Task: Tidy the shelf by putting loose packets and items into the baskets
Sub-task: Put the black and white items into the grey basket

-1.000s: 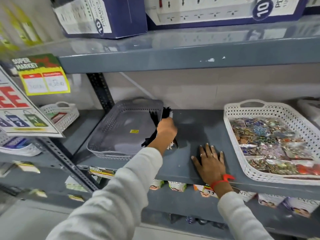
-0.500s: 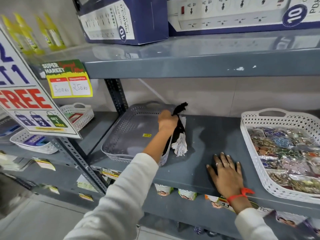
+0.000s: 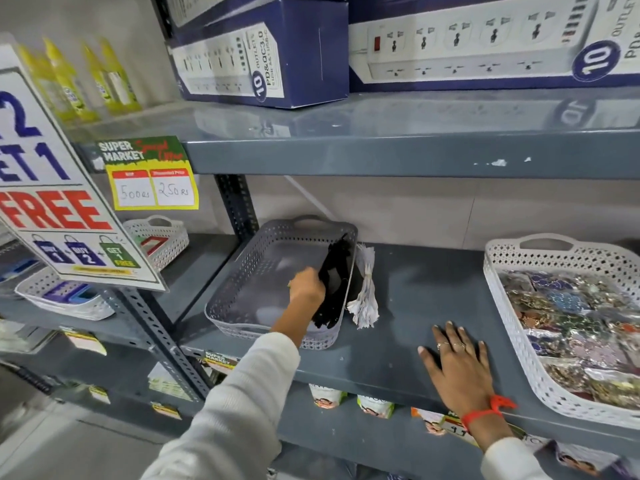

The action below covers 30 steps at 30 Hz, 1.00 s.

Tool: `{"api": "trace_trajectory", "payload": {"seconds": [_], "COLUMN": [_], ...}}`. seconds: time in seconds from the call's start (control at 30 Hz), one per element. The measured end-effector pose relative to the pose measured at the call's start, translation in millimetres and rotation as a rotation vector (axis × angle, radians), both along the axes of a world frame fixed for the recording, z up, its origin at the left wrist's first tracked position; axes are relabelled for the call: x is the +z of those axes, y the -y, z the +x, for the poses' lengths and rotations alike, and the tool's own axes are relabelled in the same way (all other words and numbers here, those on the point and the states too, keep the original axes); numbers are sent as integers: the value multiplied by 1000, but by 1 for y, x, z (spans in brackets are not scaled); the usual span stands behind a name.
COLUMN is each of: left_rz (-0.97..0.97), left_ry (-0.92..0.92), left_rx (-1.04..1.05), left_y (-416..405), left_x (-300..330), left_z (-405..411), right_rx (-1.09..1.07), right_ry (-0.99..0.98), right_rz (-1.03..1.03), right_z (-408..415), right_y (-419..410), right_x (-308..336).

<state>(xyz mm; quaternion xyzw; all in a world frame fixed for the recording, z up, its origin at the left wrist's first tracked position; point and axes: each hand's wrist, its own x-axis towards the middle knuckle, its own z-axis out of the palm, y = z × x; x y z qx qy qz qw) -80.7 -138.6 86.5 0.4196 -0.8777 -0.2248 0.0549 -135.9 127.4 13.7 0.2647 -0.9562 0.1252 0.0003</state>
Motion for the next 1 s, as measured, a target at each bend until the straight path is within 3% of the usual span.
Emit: {"api": "trace_trajectory", "payload": {"seconds": [0.3,0.53,0.67,0.8,0.87,1.0], "left_rz": [-65,-156,-143,-198,-225,-240], "left_ry": [114,167,-118,-363,-327,-21], "left_rx": [-124,-84,-64,-244,-305,-327], "left_y": [-9,-9,-15,-42,-54,-69], "left_x": [-13,-15,0,22,23,13], "left_z": [-15,-13,-20,-35,-46,-64], "right_rx": [-9,0,-11,-6,-9,8], "right_ry": [28,31,19,24,39,55], "right_rz": [-18,-7,-26,-15,-11,-7], "right_z": [1,0,0,1,0,-2], "right_y": [1,0,1,2,2,0], "right_x": [2,3,2,3,3,2]}}
